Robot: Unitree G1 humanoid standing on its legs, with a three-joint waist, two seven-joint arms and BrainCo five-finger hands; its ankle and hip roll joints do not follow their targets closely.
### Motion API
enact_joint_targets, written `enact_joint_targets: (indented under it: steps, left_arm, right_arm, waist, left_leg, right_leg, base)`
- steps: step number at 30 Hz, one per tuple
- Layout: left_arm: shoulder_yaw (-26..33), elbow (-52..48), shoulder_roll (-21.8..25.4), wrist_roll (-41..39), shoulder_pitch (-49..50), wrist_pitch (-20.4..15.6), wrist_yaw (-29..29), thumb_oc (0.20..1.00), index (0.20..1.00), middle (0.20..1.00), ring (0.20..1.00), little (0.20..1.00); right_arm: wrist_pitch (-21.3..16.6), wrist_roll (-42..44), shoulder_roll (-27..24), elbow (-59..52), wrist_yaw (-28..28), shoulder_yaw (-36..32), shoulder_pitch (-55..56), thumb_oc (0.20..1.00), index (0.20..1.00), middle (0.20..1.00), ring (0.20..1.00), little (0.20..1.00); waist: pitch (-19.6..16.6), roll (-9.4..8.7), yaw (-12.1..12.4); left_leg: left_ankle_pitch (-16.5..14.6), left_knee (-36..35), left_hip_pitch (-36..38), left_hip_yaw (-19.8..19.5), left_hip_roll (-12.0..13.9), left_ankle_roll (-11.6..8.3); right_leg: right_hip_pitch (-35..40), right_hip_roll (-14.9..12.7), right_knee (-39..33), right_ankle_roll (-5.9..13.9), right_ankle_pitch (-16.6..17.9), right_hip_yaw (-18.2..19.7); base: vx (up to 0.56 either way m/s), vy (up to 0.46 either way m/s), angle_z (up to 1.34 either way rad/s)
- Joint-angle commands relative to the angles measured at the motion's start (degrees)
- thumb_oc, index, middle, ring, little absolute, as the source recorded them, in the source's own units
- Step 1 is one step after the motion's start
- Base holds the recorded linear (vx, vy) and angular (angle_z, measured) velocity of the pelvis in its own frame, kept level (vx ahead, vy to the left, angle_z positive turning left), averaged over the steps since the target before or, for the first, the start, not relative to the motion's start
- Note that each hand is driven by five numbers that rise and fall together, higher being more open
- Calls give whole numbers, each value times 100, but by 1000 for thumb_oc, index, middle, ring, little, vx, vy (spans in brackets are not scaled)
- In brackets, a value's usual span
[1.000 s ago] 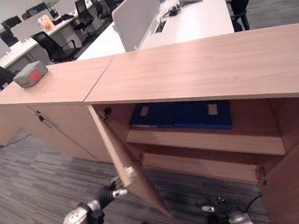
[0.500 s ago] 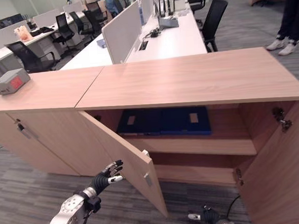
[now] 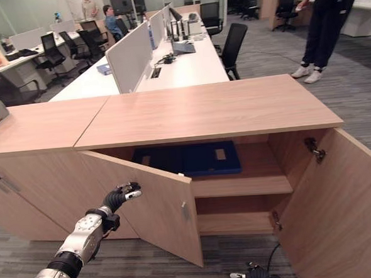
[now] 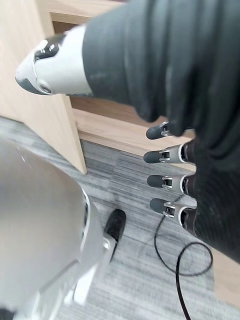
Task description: Put the empty folder in the office cabinet
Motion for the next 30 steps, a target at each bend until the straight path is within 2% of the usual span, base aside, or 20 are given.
enact_joint_targets:
  steps: [1,8,19,20,21,24,26,30]
  left_arm:
    - [35,131,124,-420,-1367,-521,89,1000,1000,1000,1000,1000]
    - [-157,630,-18,-474,-2229,-564,201,1000,1000,1000,1000,1000]
    - [-264,563,-385,-539,-2197,-605,234,1000,1000,1000,1000,1000]
    - [-253,499,-455,-598,-2119,-616,221,1000,1000,1000,1000,1000]
    - [-278,-7,-618,-659,-1689,-670,138,1000,1000,1000,1000,1000]
    - [-310,-580,-648,-657,-1183,-654,4,1000,1000,1000,1000,1000]
    - [-368,-1608,-536,-692,-93,-511,-410,1000,1000,1000,1000,1000]
    - [-366,-2081,-263,-566,548,-386,-656,1000,1000,1000,1000,1000]
  right_arm:
    - [-63,51,31,36,-4,306,-362,1000,1000,1000,1000,1000]
    - [-73,91,38,123,-17,366,-387,1000,1000,1000,1000,1000]
    - [-61,140,75,229,-22,296,-370,1000,1000,1000,1000,1000]
    - [-60,156,78,237,-37,273,-382,1000,1000,1000,1000,1000]
    - [-59,198,104,243,-37,192,-405,1000,1000,1000,1000,1000]
    - [-44,193,117,269,-19,106,-406,1000,1000,1000,1000,1000]
    - [-8,240,92,312,32,-161,-414,1000,1000,1000,1000,1000]
    - [0,293,54,300,33,-352,-473,1000,1000,1000,1000,1000]
  waist:
    - [146,-56,-253]
    - [166,-81,-500]
    - [190,-124,-565]
    - [195,-132,-562]
    - [220,-161,-508]
    - [249,-183,-437]
    - [385,-225,-237]
    - [609,-205,-38]
  left_leg:
    - [-473,76,104,48,-263,200]
    - [-536,76,180,253,-324,254]
    - [-561,76,203,295,-378,300]
    - [-562,76,200,289,-383,305]
    - [-562,76,186,261,-394,324]
    - [-577,76,200,245,-413,348]
    - [-583,76,205,279,-401,395]
    - [-550,104,130,399,-297,446]
  right_leg:
    - [277,-64,308,236,-591,-156]
    - [148,-163,394,341,-494,4]
    - [137,-246,438,382,-452,9]
    - [135,-255,446,381,-451,10]
    - [143,-286,471,376,-444,-4]
    - [144,-312,510,378,-432,-41]
    - [42,-307,717,377,-413,-116]
    - [-299,-309,1321,402,-430,-393]
  base:
    - [-4,14,-22]
    - [-5,11,-11]
    - [0,3,-4]
    - [0,0,0]
    - [0,0,0]
    - [-20,18,-5]
    - [-45,21,-7]
    - [-95,-5,-18]
